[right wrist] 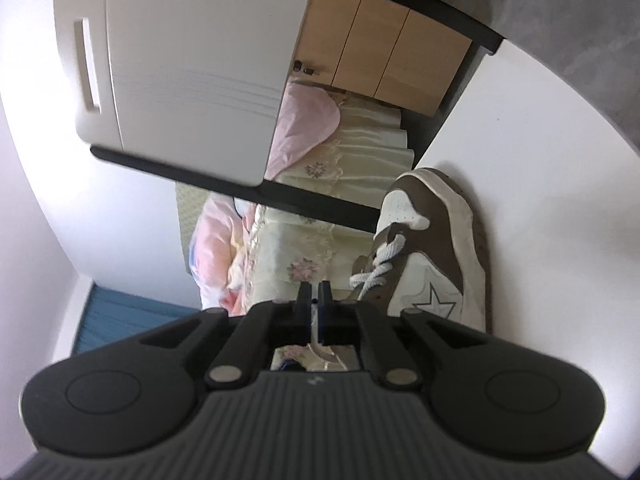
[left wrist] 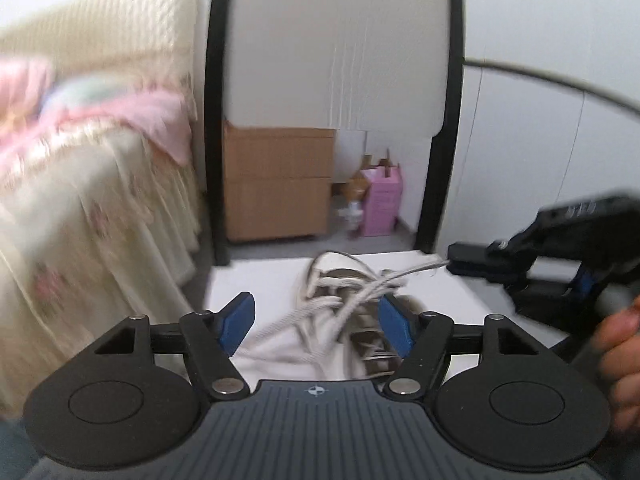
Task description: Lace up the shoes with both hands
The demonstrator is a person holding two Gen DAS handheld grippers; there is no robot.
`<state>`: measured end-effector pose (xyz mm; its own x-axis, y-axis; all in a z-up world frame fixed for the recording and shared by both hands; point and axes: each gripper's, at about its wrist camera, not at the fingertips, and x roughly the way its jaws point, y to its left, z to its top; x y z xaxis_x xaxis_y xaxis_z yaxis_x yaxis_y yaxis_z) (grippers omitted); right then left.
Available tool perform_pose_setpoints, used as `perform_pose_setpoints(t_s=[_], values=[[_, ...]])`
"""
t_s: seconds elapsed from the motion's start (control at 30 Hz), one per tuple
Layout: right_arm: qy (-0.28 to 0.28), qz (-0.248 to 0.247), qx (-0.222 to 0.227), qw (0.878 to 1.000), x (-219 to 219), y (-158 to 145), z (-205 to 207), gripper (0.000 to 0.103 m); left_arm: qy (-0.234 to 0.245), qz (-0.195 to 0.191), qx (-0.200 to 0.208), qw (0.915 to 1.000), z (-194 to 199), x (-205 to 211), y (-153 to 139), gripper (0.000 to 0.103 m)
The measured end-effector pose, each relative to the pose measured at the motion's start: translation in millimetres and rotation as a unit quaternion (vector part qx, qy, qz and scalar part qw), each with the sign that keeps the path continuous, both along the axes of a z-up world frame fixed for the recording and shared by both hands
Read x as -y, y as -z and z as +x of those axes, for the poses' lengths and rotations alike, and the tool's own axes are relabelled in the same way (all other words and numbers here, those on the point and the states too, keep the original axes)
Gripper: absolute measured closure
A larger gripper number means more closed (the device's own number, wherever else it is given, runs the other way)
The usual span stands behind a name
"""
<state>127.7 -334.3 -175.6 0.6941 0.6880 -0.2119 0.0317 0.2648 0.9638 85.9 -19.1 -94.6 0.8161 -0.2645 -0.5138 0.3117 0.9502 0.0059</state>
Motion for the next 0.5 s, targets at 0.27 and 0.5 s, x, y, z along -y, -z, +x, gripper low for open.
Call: perform_pose_setpoints(t_s=[0.27, 0.5], values=[[-0.039, -0.036, 0.002, 0.999, -9, -5, 0, 0.099, 0.109, 0.145, 0.086, 0.9797, -32, 45, 11, 0.032], [-0.065, -0.056, 0.016, 0.996, -18, -10, -2, 0.099, 0.132, 0.230, 0.144, 0.9535, -48, 63, 25, 0.044]])
